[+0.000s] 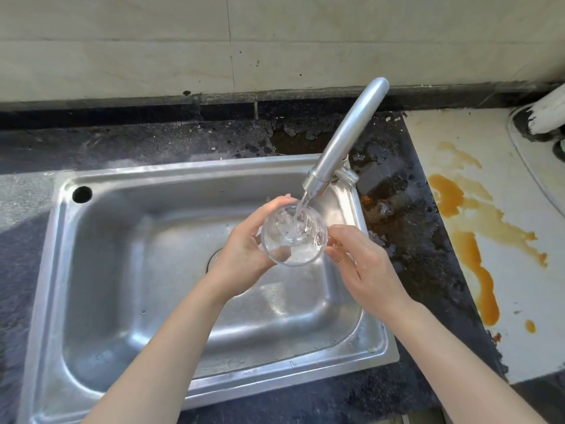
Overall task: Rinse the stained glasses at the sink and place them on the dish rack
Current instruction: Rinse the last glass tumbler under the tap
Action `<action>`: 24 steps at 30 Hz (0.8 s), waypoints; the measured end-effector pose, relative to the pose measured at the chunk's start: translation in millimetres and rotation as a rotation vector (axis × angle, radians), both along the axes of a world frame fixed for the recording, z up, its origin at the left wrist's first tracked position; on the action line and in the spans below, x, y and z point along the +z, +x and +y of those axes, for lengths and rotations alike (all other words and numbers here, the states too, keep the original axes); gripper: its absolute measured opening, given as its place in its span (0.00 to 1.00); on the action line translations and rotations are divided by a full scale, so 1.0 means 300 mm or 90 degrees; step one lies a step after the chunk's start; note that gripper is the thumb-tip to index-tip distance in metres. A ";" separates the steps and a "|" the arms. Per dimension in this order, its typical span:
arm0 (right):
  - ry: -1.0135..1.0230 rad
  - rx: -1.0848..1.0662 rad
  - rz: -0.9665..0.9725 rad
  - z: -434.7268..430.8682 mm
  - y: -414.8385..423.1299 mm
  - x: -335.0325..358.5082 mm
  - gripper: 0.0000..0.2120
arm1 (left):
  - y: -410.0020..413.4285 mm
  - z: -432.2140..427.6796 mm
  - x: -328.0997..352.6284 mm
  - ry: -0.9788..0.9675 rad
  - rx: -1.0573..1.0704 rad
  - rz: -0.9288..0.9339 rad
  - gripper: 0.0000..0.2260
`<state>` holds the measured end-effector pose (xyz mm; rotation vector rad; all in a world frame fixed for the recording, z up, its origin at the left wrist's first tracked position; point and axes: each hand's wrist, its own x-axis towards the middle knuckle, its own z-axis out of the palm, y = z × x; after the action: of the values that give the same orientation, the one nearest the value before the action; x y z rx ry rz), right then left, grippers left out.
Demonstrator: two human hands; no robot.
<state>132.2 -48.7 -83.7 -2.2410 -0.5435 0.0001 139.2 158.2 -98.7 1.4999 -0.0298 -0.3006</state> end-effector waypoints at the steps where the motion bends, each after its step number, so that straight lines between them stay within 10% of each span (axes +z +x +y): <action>1: 0.001 0.006 0.000 0.004 0.007 -0.002 0.16 | 0.002 0.008 -0.005 0.008 0.004 -0.008 0.30; 17: -0.008 -0.001 0.005 0.015 0.073 -0.006 0.14 | 0.083 0.008 0.015 0.067 0.006 -0.063 0.32; 24: -0.092 -0.090 0.172 0.089 0.189 0.085 0.11 | 0.094 0.042 -0.005 -0.014 -0.024 0.138 0.33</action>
<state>189.0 -22.1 -58.1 -2.3654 -0.2457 0.2732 167.3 170.9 -100.2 1.4387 0.1110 -0.4900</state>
